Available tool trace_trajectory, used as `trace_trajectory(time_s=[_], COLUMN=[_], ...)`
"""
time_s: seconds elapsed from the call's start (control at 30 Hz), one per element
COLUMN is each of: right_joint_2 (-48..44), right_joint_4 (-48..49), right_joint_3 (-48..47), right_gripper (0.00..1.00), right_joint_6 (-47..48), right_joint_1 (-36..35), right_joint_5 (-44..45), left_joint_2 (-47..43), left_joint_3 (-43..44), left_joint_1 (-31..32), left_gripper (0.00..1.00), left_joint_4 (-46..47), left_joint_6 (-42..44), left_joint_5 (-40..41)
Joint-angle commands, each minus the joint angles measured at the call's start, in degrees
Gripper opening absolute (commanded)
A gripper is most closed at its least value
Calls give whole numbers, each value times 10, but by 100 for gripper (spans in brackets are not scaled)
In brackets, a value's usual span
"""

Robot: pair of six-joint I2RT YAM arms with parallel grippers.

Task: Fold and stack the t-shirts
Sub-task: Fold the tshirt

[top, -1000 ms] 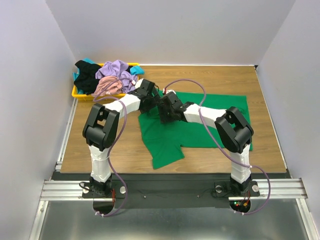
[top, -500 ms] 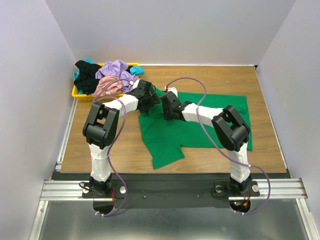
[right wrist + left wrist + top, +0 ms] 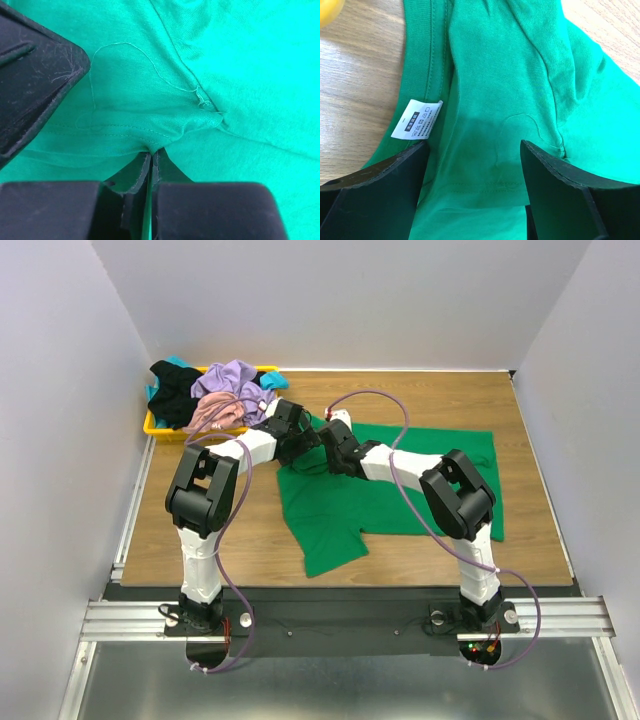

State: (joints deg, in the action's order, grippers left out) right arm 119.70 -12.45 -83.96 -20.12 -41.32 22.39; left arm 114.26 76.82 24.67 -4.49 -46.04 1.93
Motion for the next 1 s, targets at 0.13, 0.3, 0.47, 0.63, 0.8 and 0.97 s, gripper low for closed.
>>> trace_trajectory(time_s=[0.13, 0.3, 0.47, 0.63, 0.8, 0.97], right_joint_2=[-41, -50, -40, -31, -21, 22], right_joint_4=[-13, -28, -59, -118, -144, -229], right_joint_3=[1, -13, -47, -74, -110, -152], right_gripper=[0, 0, 0, 1, 0, 1], right_joint_6=[29, 31, 33, 25, 32, 20], right_joint_1=[-6, -8, -8, -10, -10, -9], right_joint_5=[-19, -13, -16, -24, -16, -2], left_joint_2=[5, 4, 1, -2, -3, -8], left_joint_3=[-19, -19, -20, -21, -22, -25], left_joint_1=[-5, -6, -7, -10, -15, -17], left_gripper=[85, 85, 85, 85, 85, 85], left_joint_4=[-15, -15, -15, -17, -17, -17], left_joint_6=[2, 1, 0, 2, 3, 5], left_joint_5=[6, 5, 7, 9, 6, 9])
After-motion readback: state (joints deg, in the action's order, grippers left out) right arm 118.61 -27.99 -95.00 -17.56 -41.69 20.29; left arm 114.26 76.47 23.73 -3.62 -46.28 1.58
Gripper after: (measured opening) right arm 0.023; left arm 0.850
